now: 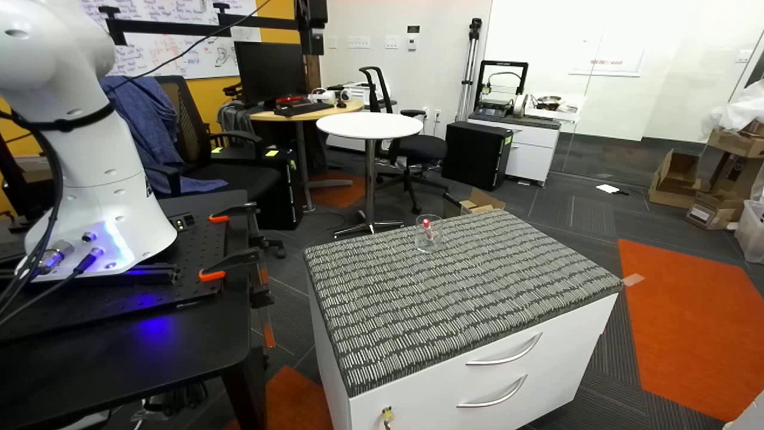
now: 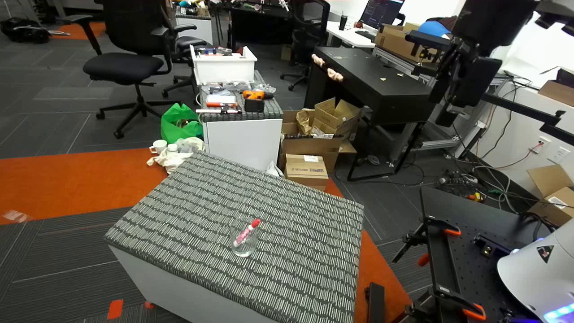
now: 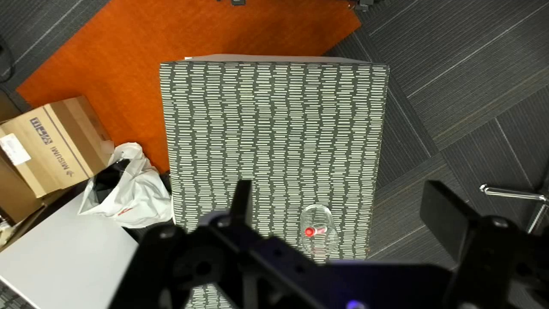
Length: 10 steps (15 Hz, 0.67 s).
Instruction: Take the marker out of the glass
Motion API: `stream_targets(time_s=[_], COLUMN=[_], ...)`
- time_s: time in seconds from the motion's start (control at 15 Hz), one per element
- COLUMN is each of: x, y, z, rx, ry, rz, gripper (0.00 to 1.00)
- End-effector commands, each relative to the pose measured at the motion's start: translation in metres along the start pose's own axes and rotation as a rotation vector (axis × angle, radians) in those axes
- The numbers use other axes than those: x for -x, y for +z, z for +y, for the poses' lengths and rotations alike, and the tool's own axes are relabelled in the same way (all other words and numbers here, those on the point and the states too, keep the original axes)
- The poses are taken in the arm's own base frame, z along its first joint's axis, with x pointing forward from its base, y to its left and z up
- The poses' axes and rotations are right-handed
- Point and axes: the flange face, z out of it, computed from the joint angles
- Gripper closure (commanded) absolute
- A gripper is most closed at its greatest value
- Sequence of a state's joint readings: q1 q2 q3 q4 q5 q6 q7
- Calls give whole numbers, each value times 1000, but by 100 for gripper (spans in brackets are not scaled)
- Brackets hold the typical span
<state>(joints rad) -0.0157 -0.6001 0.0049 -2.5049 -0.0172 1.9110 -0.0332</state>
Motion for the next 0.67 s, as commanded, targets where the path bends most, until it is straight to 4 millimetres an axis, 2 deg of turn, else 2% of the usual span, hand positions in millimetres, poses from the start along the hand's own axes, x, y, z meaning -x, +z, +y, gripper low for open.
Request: stream_targets(time_s=[0.0,0.4,0.6], x=[0,-1,-12], y=[-1,-5,-10], z=[0,-2,-4], rx=[0,47,96], ry=[0,-14,-41], rz=[-1,12,31], gripper=[0,0,0])
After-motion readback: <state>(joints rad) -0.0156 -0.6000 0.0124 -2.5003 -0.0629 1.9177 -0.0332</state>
